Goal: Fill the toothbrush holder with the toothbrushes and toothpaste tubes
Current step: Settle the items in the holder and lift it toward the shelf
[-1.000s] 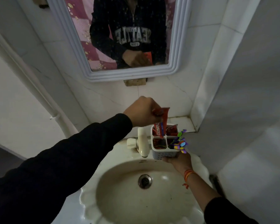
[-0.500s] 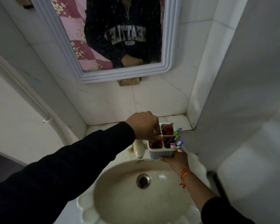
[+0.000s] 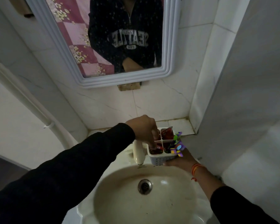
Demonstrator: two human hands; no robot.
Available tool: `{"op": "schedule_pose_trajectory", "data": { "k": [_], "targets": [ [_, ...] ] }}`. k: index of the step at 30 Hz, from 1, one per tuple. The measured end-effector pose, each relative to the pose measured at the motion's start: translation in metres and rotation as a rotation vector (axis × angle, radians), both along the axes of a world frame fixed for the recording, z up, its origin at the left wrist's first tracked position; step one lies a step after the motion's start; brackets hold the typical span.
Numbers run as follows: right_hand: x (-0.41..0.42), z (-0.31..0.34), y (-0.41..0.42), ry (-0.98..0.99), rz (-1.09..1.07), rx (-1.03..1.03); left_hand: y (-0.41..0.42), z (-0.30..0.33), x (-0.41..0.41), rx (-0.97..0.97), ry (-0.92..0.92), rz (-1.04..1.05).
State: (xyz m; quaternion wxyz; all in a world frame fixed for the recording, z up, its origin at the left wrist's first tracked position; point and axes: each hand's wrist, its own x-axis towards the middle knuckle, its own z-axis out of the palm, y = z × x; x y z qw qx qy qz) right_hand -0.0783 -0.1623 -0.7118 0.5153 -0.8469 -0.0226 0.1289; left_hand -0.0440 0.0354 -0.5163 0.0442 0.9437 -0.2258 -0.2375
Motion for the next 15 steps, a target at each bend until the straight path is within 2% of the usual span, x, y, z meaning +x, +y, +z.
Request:
{"op": "schedule_pose_trajectory", "data": {
  "k": [3, 8, 9, 13, 15],
  "targets": [
    [0.006, -0.012, -0.003, -0.049, -0.008, -0.028, 0.009, 0.001, 0.007, -0.162, 0.041, 0.127],
    [0.018, 0.015, -0.004, -0.150, -0.100, 0.010, 0.012, -0.005, 0.025, -0.227, -0.001, 0.349],
    [0.025, 0.022, -0.007, -0.173, -0.107, 0.006, 0.010, -0.008, 0.031, -0.274, 0.054, 0.422],
    [0.053, 0.040, -0.025, -0.165, -0.179, 0.027, -0.015, -0.019, 0.052, -0.573, 0.503, 0.739],
    [0.063, 0.046, -0.034, -0.152, -0.215, 0.004, -0.034, -0.025, 0.059, -0.699, 0.614, 0.837]
  ]
}}
